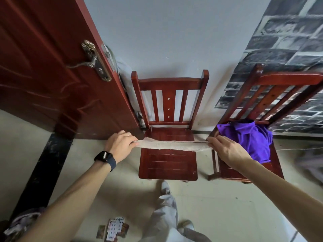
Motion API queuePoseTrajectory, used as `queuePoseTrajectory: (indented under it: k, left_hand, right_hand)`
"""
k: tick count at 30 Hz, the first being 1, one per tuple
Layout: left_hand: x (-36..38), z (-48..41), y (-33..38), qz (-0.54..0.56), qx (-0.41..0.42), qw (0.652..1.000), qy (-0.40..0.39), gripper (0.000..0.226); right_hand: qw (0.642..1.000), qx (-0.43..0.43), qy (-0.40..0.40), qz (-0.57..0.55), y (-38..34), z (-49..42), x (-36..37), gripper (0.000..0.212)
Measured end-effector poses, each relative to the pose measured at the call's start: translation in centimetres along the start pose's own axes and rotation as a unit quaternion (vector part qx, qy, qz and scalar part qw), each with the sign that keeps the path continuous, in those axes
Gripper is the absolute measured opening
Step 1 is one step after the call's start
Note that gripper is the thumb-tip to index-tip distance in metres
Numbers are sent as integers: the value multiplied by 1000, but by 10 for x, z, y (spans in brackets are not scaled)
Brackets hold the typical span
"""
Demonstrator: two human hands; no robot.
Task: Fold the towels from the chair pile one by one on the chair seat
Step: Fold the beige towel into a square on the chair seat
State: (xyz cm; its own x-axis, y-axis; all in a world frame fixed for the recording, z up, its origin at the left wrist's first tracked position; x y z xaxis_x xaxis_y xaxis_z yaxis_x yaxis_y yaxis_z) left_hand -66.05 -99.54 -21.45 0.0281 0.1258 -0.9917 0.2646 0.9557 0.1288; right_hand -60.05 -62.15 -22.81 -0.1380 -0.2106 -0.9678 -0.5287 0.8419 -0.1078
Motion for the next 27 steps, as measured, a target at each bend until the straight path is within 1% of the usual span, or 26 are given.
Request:
queuePoseTrajectory:
  k: [1,3,5,6,8,11,14,17,20,21,23,24,27]
  left_hand:
    - [6,0,1,-32,32,999,2,19]
    - [18,0,1,-74,78,994,-4,21]
    - [33,-3,-1,-99,116,988,-17,11]
    - [41,-7,-3,-108,129,985,-28,4]
    - [61,-17,-6,-130,123,981,-79,19]
    - [91,-36,-14,-158,60,973,-158,30]
    - [112,-63,-20,-187,37,963,-192,35]
    - [124,-92,-27,-189,34,962,-193,33]
    - [127,-120,-33,-181,39,971,-153,27]
    - [127,-126,-34,-180,37,973,-141,24]
    - [132,-135,-35,-182,33,974,-128,17]
    - [136,-136,-36,-186,33,974,-124,14]
    - [150,-130,-36,-175,41,977,-110,11]
  right_hand:
    - [1000,-25,-6,15,-2,0,5,24]
    - [996,-56,-52,41,-2,0,19,19]
    - [991,-74,-100,54,1,-1,37,32]
    - [988,-77,-119,64,3,-3,44,33]
    - [983,-91,-140,76,4,-11,56,29]
    - [981,-107,-137,88,10,-27,78,13]
    - [982,-103,-126,97,22,-47,97,30]
    - [983,-95,-117,105,37,-66,115,30]
    - [985,-59,-118,110,52,-86,125,27]
    - [986,-44,-118,110,57,-91,129,24]
    - [985,-14,-141,103,66,-95,137,15]
    - [983,-5,-153,99,67,-95,141,15]
    - [984,3,-149,98,69,-87,152,20]
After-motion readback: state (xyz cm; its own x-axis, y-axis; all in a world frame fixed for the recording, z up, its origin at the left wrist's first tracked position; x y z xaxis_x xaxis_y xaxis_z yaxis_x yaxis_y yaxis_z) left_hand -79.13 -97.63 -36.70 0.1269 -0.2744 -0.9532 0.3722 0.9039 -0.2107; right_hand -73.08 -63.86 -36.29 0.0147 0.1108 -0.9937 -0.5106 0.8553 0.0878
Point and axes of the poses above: each hand's wrist, its own z-axis away from the middle knuckle, its own x-axis out of the palm, y = z × x, the point moved 6 cm from there along -z, towards the middle knuckle, and after that the axes turned 7 degrees about -x, right-handed, at the moved point
